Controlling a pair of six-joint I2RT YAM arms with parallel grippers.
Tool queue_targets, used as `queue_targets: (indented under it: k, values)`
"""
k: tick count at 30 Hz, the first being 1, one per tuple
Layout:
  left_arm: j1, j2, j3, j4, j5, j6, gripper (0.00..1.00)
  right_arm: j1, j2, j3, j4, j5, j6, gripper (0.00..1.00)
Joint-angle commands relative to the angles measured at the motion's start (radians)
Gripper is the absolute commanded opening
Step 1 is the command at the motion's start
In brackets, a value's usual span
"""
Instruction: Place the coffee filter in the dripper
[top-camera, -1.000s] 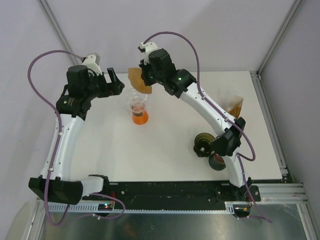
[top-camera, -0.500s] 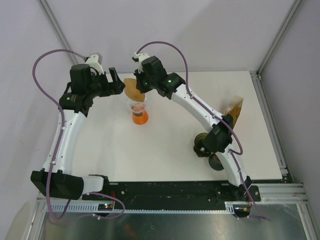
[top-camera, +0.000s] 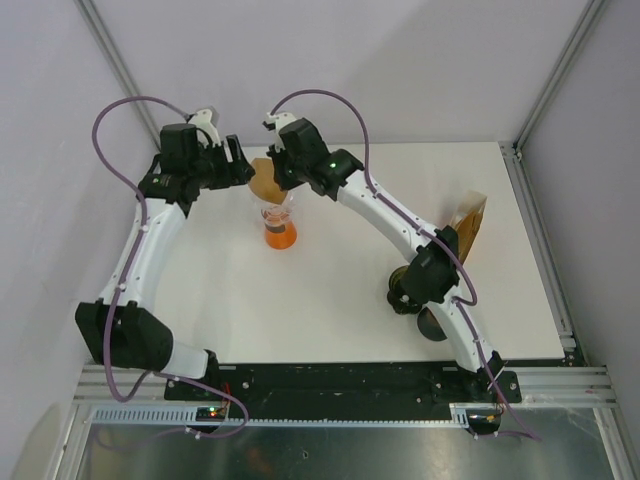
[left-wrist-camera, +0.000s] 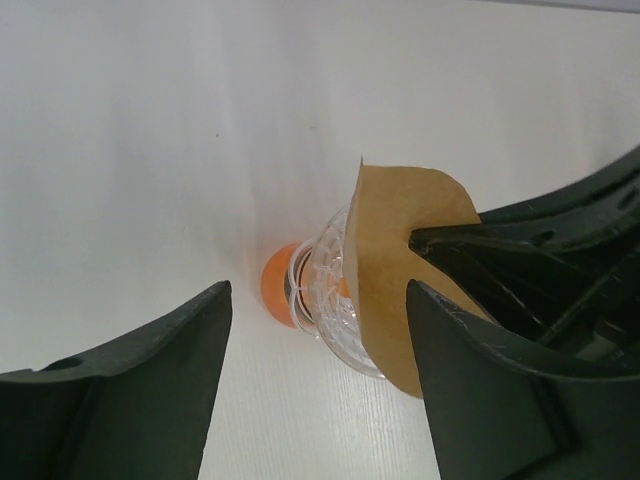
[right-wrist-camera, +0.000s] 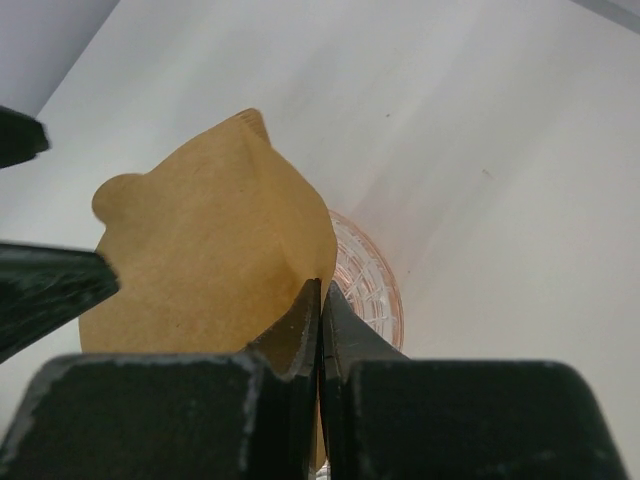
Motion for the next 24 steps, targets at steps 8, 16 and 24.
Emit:
queue_targets:
  k: [8,16,24]
  values:
    - [-0.001,0.070,-0.012,0.057,0.013,0.034,0.57,0.003,0.001,0.012,0.034,0.031,-0.043,0.01]
    - [-0.005,0.090,-0.034,0.063,0.008,0.053,0.51,0.002,-0.016,-0.019,0.046,0.047,-0.062,0.24]
    - [-0.014,0.049,0.002,0.065,-0.008,0.090,0.63,0.007,-0.082,-0.059,0.080,0.056,-0.079,0.50]
